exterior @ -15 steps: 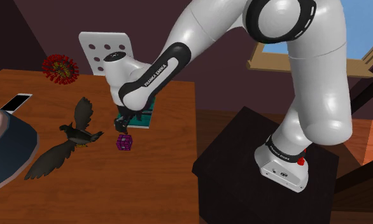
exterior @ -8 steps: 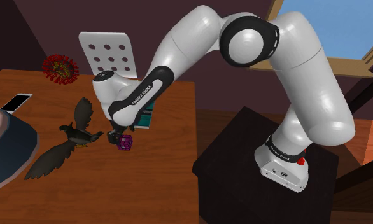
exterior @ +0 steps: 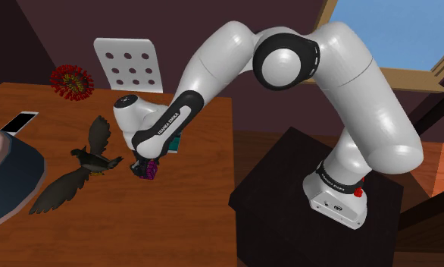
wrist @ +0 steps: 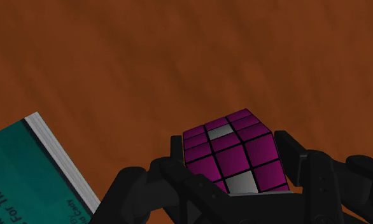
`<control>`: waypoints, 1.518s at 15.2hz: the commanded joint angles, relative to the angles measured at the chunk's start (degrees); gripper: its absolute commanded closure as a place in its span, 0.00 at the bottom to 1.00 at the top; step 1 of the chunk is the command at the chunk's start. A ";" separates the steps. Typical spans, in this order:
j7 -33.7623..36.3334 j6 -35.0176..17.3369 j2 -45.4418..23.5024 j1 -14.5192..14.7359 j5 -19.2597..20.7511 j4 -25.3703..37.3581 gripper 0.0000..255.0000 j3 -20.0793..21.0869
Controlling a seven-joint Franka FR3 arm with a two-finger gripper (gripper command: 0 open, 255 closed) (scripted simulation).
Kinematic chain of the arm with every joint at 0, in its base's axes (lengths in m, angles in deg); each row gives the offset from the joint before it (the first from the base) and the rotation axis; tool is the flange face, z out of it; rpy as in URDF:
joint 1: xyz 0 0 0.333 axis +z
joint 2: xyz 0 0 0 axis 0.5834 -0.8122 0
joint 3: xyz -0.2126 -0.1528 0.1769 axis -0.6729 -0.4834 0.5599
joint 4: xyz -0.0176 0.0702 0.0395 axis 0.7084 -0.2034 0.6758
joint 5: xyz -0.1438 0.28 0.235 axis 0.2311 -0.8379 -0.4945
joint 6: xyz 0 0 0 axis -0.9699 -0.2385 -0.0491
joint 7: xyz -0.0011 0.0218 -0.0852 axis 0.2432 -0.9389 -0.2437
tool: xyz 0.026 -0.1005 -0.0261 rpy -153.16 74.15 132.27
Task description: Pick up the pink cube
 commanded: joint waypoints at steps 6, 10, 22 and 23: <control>0.04 -0.15 -0.08 0.03 0.02 -0.08 1.00 -0.02; -0.06 0.24 0.50 -0.11 -0.06 -0.28 1.00 0.08; -0.49 5.06 7.71 -1.09 -1.21 -2.68 1.00 1.35; -0.54 5.51 8.26 -1.17 -1.31 -2.79 1.00 1.46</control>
